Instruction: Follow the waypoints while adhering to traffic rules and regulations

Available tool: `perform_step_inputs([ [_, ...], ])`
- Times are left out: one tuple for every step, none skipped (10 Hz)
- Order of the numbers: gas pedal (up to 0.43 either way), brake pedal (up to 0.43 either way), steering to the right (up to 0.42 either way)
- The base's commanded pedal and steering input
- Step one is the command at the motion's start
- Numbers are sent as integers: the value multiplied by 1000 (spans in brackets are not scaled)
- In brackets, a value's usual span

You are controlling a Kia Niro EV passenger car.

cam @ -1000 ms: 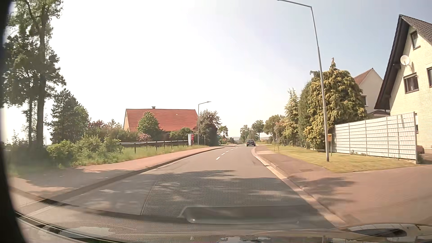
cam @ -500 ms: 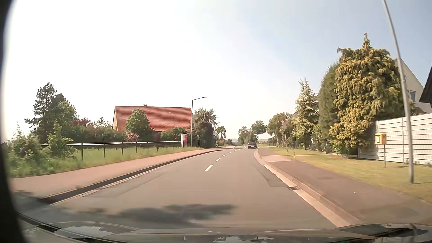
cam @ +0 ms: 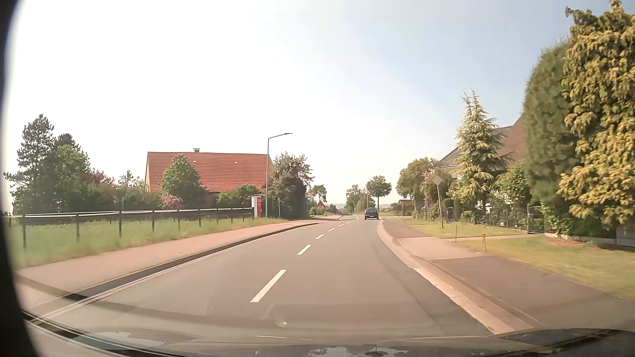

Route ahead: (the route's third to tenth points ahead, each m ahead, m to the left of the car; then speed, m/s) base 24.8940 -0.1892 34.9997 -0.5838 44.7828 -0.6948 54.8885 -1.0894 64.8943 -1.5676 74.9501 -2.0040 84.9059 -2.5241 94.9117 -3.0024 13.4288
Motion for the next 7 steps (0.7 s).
perform_step_inputs([
  [169,0,8],
  [169,0,8],
  [169,0,8],
  [169,0,8],
  [169,0,10],
  [177,0,15],
  [177,0,16],
])
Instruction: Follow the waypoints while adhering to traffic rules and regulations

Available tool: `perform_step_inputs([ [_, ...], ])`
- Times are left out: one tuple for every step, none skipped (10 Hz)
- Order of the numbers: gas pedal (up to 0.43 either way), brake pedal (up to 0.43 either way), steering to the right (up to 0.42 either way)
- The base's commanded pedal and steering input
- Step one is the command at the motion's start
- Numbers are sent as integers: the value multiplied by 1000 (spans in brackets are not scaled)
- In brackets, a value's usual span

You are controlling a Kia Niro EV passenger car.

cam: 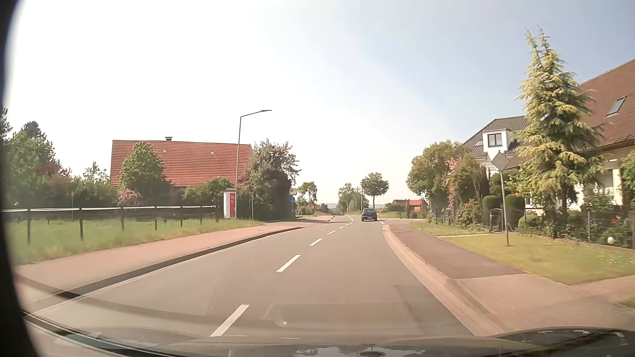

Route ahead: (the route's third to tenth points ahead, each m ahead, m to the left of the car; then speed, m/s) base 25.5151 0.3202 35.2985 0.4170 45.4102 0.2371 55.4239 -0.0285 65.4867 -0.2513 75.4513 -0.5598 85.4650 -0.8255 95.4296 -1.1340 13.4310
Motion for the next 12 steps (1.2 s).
perform_step_inputs([
  [189,0,16],
  [209,0,19],
  [220,0,21],
  [220,0,21],
  [220,0,21],
  [220,0,21],
  [220,0,20],
  [220,0,20],
  [220,0,19],
  [220,0,18],
  [220,0,17],
  [220,0,16],
])
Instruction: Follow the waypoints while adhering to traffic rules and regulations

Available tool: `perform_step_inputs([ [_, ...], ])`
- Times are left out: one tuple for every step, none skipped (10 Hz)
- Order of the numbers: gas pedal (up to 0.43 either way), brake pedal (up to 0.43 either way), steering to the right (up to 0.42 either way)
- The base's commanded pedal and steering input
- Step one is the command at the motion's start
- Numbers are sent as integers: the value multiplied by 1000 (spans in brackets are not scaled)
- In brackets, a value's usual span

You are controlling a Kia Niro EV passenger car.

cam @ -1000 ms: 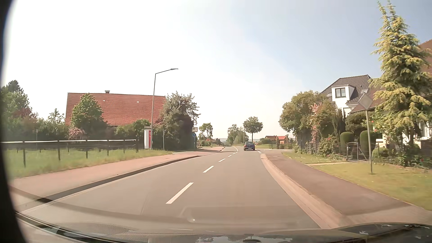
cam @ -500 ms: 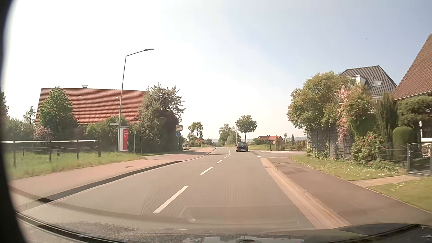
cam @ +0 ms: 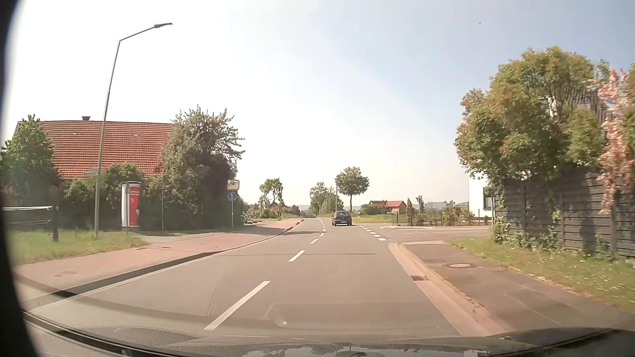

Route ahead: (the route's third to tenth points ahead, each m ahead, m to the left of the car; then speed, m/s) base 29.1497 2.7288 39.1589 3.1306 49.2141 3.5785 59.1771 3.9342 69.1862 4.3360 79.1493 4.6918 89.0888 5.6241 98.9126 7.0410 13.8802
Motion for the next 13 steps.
perform_step_inputs([
  [220,0,15],
  [209,0,14],
  [197,0,10],
  [197,0,6],
  [197,0,5],
  [189,0,4],
  [189,0,2],
  [177,0,0],
  [157,0,-2],
  [150,0,-4],
  [150,0,-6],
  [138,0,-8],
  [130,0,-9],
])
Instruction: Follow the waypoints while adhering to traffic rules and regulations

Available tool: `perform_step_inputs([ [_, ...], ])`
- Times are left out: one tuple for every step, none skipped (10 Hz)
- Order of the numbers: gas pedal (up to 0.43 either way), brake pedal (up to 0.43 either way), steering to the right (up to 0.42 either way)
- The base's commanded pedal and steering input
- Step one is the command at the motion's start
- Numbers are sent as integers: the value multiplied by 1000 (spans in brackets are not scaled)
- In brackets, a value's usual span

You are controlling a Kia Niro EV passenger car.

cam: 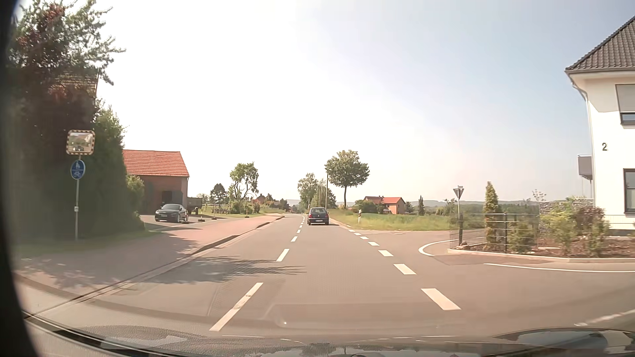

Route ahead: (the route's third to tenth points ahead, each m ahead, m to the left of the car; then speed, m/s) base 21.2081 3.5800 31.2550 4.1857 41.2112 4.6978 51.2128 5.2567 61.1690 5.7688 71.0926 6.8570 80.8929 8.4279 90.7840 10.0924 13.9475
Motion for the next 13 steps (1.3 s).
perform_step_inputs([
  [130,0,-9],
  [130,0,-11],
  [130,0,-13],
  [130,0,-13],
  [130,0,-13],
  [138,0,-13],
  [157,0,-13],
  [169,0,-13],
  [177,0,-12],
  [177,0,-11],
  [177,0,-10],
  [177,0,-10],
  [177,0,-10],
])
